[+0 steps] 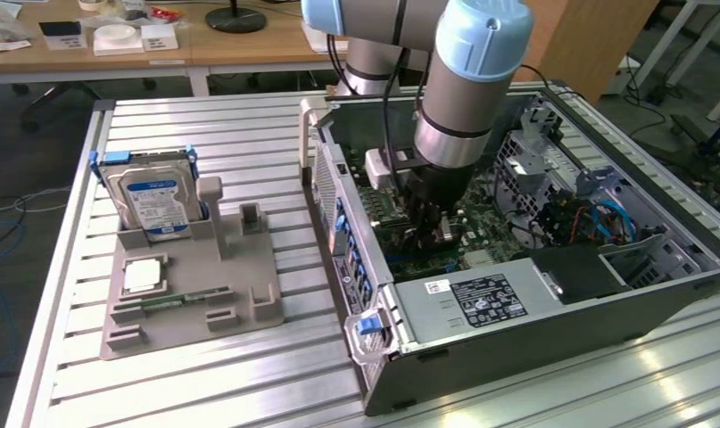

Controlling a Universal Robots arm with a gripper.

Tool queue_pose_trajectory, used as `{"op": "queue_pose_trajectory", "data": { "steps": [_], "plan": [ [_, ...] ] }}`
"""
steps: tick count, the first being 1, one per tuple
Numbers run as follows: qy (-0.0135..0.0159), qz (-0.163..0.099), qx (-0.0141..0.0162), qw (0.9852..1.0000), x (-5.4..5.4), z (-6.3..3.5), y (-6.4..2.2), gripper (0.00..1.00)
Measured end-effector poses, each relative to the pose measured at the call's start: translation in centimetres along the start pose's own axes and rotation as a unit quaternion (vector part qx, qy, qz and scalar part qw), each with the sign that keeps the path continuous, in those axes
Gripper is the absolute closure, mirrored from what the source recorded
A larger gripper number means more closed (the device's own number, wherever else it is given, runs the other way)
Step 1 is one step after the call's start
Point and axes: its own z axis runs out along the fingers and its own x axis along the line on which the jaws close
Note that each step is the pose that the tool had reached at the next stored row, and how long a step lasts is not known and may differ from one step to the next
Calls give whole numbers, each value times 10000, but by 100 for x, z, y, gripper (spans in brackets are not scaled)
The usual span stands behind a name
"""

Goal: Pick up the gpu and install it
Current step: 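Insert the gpu into the slot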

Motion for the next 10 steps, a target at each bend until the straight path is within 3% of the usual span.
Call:
{"op": "queue_pose_trajectory", "data": {
  "steps": [4,10],
  "plan": [
    [2,1,-3,10000,3,55,13,72],
    [1,1,-1,10000,3,56,13,72]
  ]
}}
